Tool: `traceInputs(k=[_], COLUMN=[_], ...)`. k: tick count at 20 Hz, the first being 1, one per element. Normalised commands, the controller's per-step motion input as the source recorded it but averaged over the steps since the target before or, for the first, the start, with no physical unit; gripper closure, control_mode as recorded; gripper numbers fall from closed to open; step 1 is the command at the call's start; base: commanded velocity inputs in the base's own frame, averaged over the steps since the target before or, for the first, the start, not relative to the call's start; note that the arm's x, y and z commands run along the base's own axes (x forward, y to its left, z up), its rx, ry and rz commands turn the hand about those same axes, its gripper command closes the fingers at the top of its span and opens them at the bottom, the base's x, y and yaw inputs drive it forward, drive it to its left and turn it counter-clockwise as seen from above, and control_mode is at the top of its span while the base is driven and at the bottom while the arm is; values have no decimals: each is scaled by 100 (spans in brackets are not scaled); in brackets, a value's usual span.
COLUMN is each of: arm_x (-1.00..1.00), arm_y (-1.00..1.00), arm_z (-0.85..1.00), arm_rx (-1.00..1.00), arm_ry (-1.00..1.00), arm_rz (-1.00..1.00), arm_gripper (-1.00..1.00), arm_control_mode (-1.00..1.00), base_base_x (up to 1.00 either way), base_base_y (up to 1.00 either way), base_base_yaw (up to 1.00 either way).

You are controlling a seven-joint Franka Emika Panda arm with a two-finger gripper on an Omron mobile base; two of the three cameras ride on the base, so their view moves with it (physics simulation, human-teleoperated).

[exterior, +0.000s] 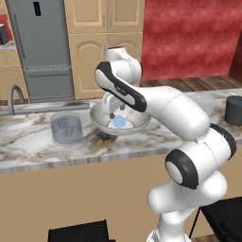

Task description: There are four ice cubes in the ice bowl. Place two ice cubes in each glass of water.

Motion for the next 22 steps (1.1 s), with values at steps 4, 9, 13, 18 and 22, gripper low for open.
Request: traceInputs(k=[4,9,13,18,22], arm_x=[0,4,16,15,-23], arm_y=[-3,-5,0,0,0], arm_z=[-19,-12,-14,-15,-1], arm_rx=[4,6,4,1,0], arm_ry=[0,0,0,0,-7], arm_rz=[0,0,0,0,-1], arm_gripper=[-100,-100,-100,-100,-100], arm_control_mode=[-100,-100,-100,-100,-100], base_base_x=[0,0,0,0,0], base_base_y=[0,0,0,0,0], base_base_yaw=[0,0,0,0,0])
